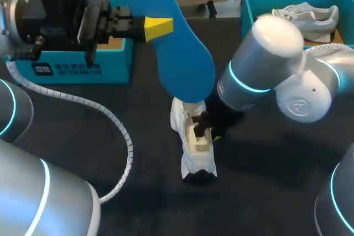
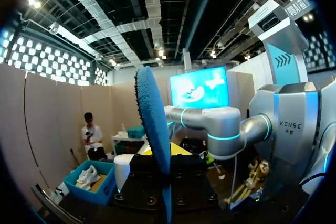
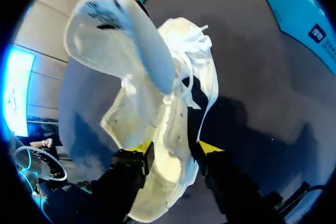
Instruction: Take the shoe out of the shoebox, open the shoe tongue, remove and reinsert the insole, then place the shoe into the shoebox
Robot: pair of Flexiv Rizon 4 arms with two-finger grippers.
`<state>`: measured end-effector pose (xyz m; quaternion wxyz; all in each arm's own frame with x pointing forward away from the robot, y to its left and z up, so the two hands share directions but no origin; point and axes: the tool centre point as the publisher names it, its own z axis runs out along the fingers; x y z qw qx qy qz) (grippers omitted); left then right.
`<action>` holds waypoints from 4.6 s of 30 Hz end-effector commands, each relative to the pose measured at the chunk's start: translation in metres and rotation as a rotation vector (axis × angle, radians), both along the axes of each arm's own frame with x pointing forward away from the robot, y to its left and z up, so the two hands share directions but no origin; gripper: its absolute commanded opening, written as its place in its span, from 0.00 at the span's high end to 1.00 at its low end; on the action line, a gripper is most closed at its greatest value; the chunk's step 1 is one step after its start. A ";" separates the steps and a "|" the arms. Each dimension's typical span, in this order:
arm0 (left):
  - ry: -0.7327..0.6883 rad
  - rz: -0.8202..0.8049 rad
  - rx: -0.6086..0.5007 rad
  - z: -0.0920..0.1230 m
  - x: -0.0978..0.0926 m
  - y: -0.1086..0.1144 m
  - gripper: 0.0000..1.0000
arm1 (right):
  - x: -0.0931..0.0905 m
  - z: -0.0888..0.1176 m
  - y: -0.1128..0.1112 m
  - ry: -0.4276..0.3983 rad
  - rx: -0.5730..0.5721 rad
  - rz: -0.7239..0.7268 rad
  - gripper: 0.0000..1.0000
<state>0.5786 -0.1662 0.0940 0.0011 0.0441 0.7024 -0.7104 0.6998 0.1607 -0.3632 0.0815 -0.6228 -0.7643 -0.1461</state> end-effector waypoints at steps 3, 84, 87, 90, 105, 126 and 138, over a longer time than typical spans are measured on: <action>-0.001 -0.001 -0.001 -0.001 0.000 -0.001 1.00 | -0.017 0.064 -0.036 -0.090 0.106 0.026 0.00; -0.573 0.068 0.044 -0.001 0.033 0.015 1.00 | 0.052 0.255 -0.062 0.026 0.974 0.034 0.00; -0.687 0.055 0.131 -0.013 0.041 0.011 1.00 | 0.052 0.255 -0.062 0.026 0.974 0.034 0.00; -0.648 0.076 0.164 -0.014 0.046 0.013 1.00 | 0.052 0.255 -0.062 0.026 0.974 0.034 0.00; -1.030 0.061 0.201 -0.046 0.053 0.000 1.00 | 0.052 0.255 -0.062 0.026 0.974 0.034 0.00; -1.272 0.098 0.214 -0.089 0.063 -0.001 1.00 | 0.052 0.255 -0.062 0.026 0.974 0.034 0.00; -1.420 0.147 0.280 -0.118 0.081 -0.007 1.00 | 0.052 0.255 -0.062 0.026 0.974 0.034 0.00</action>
